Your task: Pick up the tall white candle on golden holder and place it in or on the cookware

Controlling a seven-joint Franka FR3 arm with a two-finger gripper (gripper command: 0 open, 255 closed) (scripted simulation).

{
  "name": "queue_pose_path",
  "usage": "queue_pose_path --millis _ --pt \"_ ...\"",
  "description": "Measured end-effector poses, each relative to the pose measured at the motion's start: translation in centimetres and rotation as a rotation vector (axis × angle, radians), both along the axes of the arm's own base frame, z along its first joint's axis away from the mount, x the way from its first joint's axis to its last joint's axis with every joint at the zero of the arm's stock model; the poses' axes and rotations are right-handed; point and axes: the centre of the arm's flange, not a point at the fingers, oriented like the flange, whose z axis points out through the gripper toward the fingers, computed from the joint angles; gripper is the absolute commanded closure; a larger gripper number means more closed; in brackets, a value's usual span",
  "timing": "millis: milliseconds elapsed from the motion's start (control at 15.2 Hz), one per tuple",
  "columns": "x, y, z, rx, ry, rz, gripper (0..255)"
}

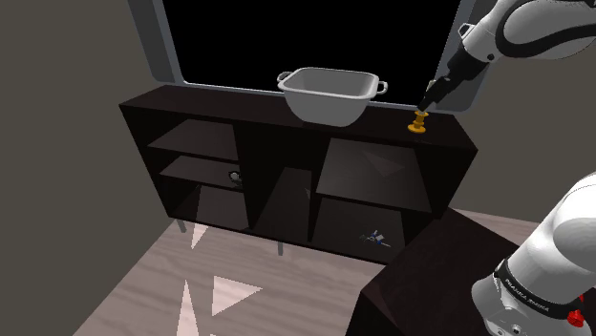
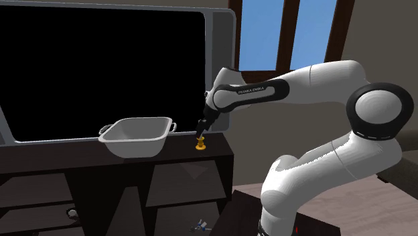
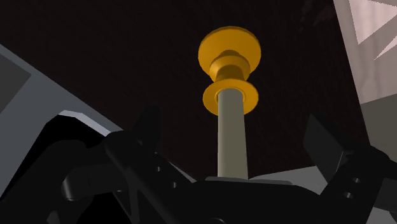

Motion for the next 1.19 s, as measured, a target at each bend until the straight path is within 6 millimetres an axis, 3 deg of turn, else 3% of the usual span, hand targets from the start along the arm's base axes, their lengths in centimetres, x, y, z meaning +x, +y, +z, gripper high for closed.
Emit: queue_pose_path --millis 330,396,1188 --pt "0.05 0.02 -0.09 0.000 0.000 0.000 0" --pt "0.05 0.02 -0.09 0.000 0.000 0.000 255" --pt "-0.03 0.04 0.55 0.000 -0.001 0.000 255"
